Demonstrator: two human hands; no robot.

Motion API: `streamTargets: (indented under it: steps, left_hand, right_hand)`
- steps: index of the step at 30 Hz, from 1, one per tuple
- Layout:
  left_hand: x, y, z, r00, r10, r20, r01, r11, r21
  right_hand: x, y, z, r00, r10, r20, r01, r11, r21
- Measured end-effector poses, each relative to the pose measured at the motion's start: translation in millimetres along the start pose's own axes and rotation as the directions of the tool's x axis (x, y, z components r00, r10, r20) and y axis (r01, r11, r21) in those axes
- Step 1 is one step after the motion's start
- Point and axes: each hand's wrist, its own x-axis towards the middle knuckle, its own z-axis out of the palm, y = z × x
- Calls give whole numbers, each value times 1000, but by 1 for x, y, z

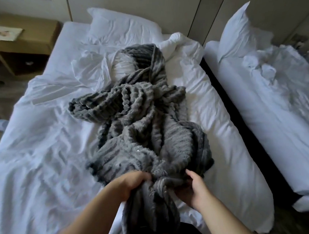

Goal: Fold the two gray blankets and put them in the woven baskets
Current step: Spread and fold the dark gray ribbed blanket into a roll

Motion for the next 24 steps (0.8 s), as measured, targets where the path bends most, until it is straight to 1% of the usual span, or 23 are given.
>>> streamTargets:
  steps: [1,3,4,5,6,7,8,9,10,11,12,13,14,15,16,17,18,19,20,21,22,23,24]
  left_hand:
    - [-2,1,-1,998,4,69,-5,1000,16]
    - [-5,5,-5,975,39,218,-34,999,-28]
    - [-5,7,-7,963,68,259,-49,996,-81]
    - [-3,9,-10,964,94,248,-58,987,-148]
    - [2,13,-15,978,108,180,-65,972,-228]
    - [8,16,-21,992,110,54,-87,942,-325]
    - [16,18,-29,988,94,-119,-137,889,-438]
    - [25,18,-39,947,42,-319,-217,816,-535]
    - [33,18,-51,854,-55,-517,-307,749,-587]
    - [36,15,-62,716,-179,-674,-374,718,-588]
    - [37,11,-73,572,-284,-769,-391,730,-561]
    - [37,8,-81,450,-350,-821,-375,761,-530]
    - [38,6,-85,366,-376,-851,-341,797,-499]
    - [39,6,-87,310,-355,-882,-300,843,-445]
    - [42,9,-86,276,-303,-912,-255,892,-373]
    - [45,15,-84,259,-239,-936,-210,932,-296]
    - [48,24,-83,277,-166,-946,-158,964,-216]
    - [52,37,-83,321,-80,-944,-104,987,-119]
    - [57,53,-86,380,3,-925,-63,998,-23]
    - [64,71,-90,417,71,-906,-45,997,57]
    - [73,91,-96,414,124,-902,-37,992,119]
    - [83,112,-103,370,170,-913,-15,984,177]
    - [93,133,-109,311,233,-921,27,967,254]
  right_hand:
    - [8,-4,-5,999,39,14,-40,998,53]
    - [24,-10,-12,994,89,64,-93,993,69]
    - [33,-12,-15,994,94,57,-97,993,61]
    - [42,-16,-15,995,100,23,-101,994,51]
    - [51,-22,-17,997,80,-21,-79,995,59]
    - [63,-28,-21,995,38,-97,-33,998,53]
    - [76,-37,-27,979,-17,-203,20,1000,14]
    - [87,-50,-31,950,-82,-303,78,997,-27]
    - [97,-64,-39,902,-133,-410,118,991,-61]
    - [104,-79,-47,871,-160,-465,175,985,-12]
    - [113,-94,-56,827,-210,-522,204,977,-69]
    - [115,-111,-62,780,-298,-551,221,954,-205]
    - [120,-126,-66,700,-404,-589,240,910,-339]
    - [124,-139,-69,589,-507,-629,272,857,-437]
    - [128,-151,-70,516,-565,-644,307,824,-476]
    - [135,-160,-69,501,-600,-624,272,793,-545]
    - [144,-168,-66,578,-615,-536,190,740,-645]
    - [156,-175,-62,703,-573,-421,80,652,-754]
    - [164,-185,-54,816,-489,-307,18,552,-834]
    - [173,-197,-43,871,-433,-232,-14,451,-893]
    - [180,-211,-30,878,-436,-198,-23,374,-927]
    - [188,-226,-16,852,-493,-178,-16,315,-949]
    - [198,-241,0,799,-579,-160,11,280,-960]
